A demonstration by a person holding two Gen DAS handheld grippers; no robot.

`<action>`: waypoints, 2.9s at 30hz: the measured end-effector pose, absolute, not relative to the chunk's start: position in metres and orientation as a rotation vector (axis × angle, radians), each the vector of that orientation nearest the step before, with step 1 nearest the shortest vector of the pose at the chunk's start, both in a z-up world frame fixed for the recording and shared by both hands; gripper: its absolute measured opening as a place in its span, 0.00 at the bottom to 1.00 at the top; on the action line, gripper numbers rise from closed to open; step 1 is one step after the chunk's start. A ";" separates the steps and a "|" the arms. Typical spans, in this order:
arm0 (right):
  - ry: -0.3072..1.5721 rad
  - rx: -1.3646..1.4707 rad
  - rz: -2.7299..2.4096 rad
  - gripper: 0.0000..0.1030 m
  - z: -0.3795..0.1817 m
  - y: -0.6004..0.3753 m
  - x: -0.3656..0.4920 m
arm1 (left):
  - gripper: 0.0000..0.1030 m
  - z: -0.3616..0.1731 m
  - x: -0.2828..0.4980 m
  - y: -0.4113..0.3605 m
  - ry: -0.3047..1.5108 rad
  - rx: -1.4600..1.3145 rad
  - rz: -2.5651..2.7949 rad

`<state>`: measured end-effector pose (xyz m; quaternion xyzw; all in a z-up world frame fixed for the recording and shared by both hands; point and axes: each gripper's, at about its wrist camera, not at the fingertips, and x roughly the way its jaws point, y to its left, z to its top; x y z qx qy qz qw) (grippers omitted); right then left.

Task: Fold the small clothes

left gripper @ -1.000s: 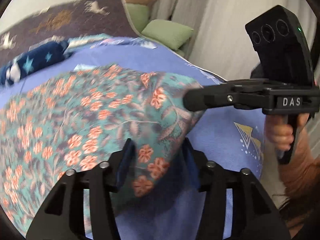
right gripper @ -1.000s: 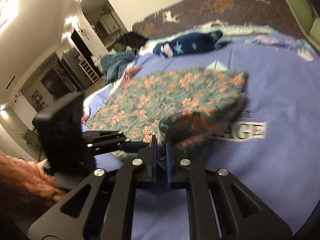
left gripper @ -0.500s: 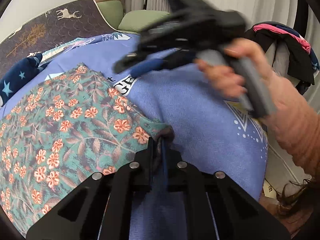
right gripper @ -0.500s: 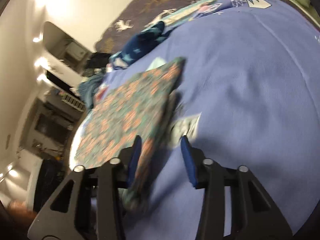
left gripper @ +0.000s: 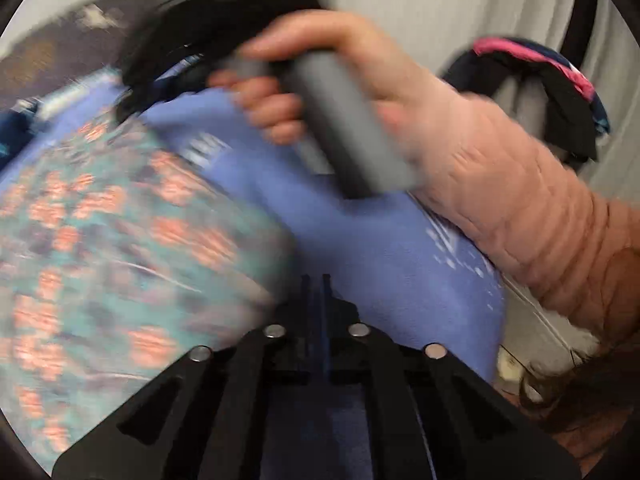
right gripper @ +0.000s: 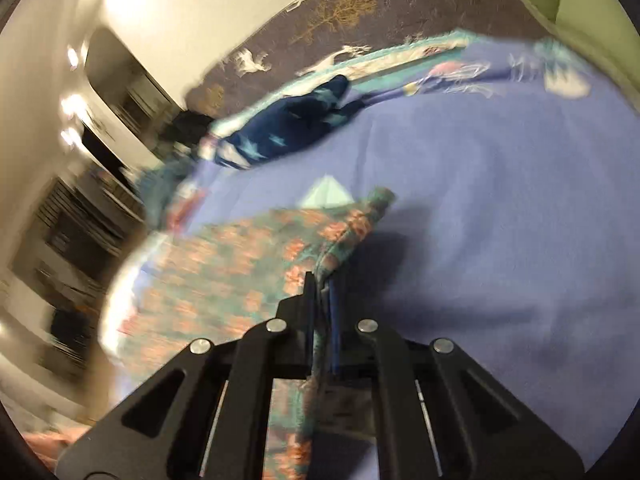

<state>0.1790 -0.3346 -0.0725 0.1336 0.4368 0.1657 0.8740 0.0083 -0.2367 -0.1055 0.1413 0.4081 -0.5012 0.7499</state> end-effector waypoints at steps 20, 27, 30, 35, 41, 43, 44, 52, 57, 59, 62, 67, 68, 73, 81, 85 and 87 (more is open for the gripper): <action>0.966 0.273 0.261 0.09 -0.082 -0.357 0.026 | 0.35 -0.089 0.036 -0.133 0.858 0.046 -0.912; 0.784 0.080 0.270 0.34 -0.006 -0.305 0.000 | 0.41 -0.049 0.013 -0.011 0.673 -0.029 -0.654; 0.750 -0.052 0.351 0.37 0.005 -0.247 0.000 | 0.41 -0.048 0.008 0.060 0.656 -0.119 -0.459; 0.699 -0.303 0.628 0.52 -0.002 -0.114 -0.016 | 0.45 -0.053 -0.019 0.189 0.641 -0.303 -0.123; 0.603 -0.644 0.797 0.57 -0.038 0.034 -0.047 | 0.45 -0.069 -0.035 0.247 0.632 -0.406 -0.037; 0.588 -0.709 0.789 0.57 -0.050 0.059 -0.049 | 0.45 -0.078 -0.036 0.256 0.642 -0.423 -0.041; 0.574 -0.745 0.766 0.57 -0.056 0.069 -0.050 | 0.45 -0.081 -0.038 0.258 0.643 -0.432 -0.044; 0.534 -0.920 0.595 0.51 -0.096 0.130 -0.031 | 0.68 -0.099 -0.023 0.278 0.641 -0.491 -0.141; 0.562 -0.848 0.571 0.09 -0.098 0.147 -0.019 | 0.73 -0.103 0.031 0.286 0.674 -0.572 -0.323; 0.553 -0.814 0.582 0.09 -0.092 0.144 -0.018 | 0.74 -0.105 0.060 0.286 0.700 -0.620 -0.414; 0.562 -0.801 0.601 0.09 -0.091 0.139 -0.017 | 0.74 -0.121 0.125 0.276 0.809 -0.747 -0.580; 0.557 -0.785 0.603 0.09 -0.086 0.138 -0.018 | 0.05 -0.128 0.188 0.254 0.887 -0.748 -0.550; 0.566 -0.769 0.608 0.09 -0.085 0.137 -0.017 | 0.04 -0.129 0.193 0.254 0.894 -0.781 -0.551; 0.588 -0.714 0.640 0.09 -0.082 0.134 -0.013 | 0.01 -0.108 0.183 0.259 0.752 -0.711 -0.492; 0.603 -0.712 0.678 0.11 -0.091 0.132 -0.017 | 0.38 -0.121 0.166 0.291 0.805 -0.781 -0.442; 0.609 -0.676 0.704 0.29 -0.082 0.125 -0.026 | 0.76 -0.102 0.150 0.270 0.805 -0.699 -0.565; 0.584 -0.683 0.698 0.37 -0.077 0.120 -0.035 | 0.77 -0.105 0.148 0.260 0.849 -0.666 -0.596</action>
